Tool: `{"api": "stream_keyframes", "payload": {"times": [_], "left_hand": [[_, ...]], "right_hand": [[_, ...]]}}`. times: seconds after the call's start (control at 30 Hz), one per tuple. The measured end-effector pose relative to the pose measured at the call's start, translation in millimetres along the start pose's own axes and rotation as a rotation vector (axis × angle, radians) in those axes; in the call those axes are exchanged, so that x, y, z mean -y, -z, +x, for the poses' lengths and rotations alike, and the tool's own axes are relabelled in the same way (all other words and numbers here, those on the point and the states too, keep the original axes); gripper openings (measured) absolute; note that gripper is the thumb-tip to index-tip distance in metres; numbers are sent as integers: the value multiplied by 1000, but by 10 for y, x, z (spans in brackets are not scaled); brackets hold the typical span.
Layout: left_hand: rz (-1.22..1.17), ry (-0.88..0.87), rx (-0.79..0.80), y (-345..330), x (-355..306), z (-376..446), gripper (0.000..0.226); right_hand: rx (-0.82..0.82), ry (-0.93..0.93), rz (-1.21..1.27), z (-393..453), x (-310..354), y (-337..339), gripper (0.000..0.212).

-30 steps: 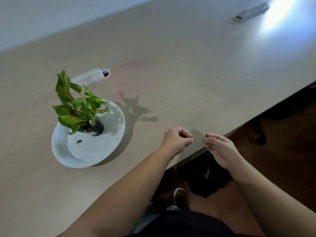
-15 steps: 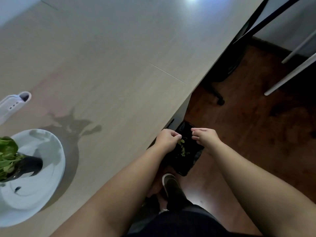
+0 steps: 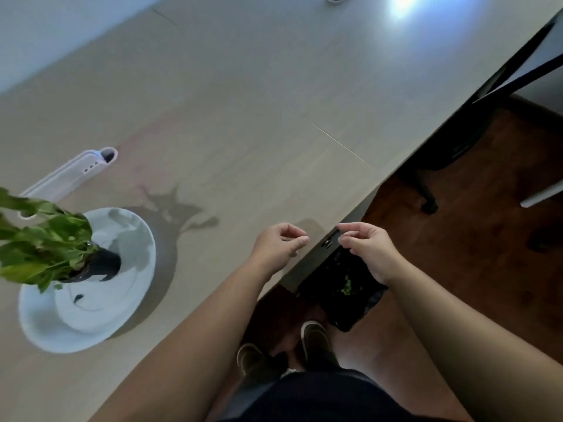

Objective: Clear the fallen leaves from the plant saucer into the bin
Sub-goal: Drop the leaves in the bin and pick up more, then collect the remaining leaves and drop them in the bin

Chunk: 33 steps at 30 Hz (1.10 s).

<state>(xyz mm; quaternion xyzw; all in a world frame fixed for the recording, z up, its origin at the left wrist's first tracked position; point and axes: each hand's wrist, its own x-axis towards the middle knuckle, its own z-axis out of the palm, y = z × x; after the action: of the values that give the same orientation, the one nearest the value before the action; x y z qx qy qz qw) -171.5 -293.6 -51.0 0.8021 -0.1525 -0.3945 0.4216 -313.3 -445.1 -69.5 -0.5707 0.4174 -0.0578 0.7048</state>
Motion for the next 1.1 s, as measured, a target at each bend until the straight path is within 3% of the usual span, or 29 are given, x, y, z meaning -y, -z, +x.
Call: {"api": "stream_keyframes", "payload": {"times": [0.13,0.27,0.6,0.87,1.1], "left_hand": [[-45,59,-75,467,161,-112,11],[-93,144,-291,1221,515,-461,9],[-104,276,-679,2193,1469,-1389,15],[0,360,-821,2709,1946,-1781,19],[-117,340,-963,3095,2134,-1822,25]], "right_hand": [[144,15,-54,10,193,-350,25],[359,12,-198,81,410,-1066,21],[598,-24,-438,87,415,-2480,22],[584,-64,-551,-157,221,-3265,16],[389,20,-664,-216,0,-3597,32]]}}
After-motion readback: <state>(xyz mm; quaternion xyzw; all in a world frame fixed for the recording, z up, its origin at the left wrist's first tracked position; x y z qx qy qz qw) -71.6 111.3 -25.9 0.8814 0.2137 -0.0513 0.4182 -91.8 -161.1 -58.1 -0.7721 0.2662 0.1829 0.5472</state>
